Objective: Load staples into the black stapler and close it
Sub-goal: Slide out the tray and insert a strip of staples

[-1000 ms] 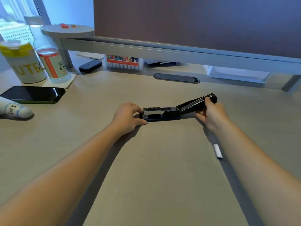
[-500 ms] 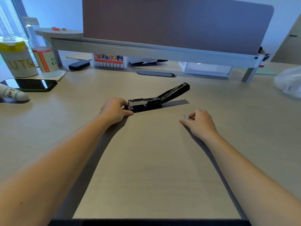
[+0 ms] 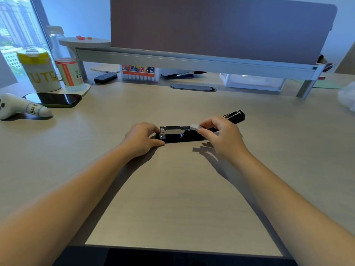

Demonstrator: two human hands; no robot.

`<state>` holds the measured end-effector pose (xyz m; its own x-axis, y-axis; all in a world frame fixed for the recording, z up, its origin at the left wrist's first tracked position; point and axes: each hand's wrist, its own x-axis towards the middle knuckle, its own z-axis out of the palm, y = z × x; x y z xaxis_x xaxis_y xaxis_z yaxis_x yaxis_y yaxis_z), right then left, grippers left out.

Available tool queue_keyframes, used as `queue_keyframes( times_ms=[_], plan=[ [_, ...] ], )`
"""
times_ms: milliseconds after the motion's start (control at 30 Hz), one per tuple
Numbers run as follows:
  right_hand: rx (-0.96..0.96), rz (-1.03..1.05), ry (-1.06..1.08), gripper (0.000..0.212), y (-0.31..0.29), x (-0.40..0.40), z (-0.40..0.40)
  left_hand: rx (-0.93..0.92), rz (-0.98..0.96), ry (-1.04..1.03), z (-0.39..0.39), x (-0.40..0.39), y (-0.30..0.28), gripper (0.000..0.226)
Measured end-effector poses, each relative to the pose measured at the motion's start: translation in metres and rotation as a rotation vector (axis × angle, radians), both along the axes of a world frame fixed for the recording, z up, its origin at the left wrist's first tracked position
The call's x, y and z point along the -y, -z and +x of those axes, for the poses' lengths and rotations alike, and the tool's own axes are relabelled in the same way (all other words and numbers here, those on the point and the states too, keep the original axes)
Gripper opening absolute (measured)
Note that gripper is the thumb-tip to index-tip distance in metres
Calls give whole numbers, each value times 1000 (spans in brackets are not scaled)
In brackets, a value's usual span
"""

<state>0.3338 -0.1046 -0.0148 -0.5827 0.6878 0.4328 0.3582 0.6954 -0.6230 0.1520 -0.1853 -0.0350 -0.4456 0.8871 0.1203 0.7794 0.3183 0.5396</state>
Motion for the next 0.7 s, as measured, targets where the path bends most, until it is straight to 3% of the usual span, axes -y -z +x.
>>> queue_keyframes(
  times_ms=[167,400,700],
  plan=[
    [97,84,-92,18,-6,18,-22,5,-6,57,7,21,1,38],
    [188,22,-150,20,4,27,-32,81,18,92,9,35,4,35],
    [167,-22,-134,19,3,28,-33,73,8,95,8,34,4,39]
  ],
)
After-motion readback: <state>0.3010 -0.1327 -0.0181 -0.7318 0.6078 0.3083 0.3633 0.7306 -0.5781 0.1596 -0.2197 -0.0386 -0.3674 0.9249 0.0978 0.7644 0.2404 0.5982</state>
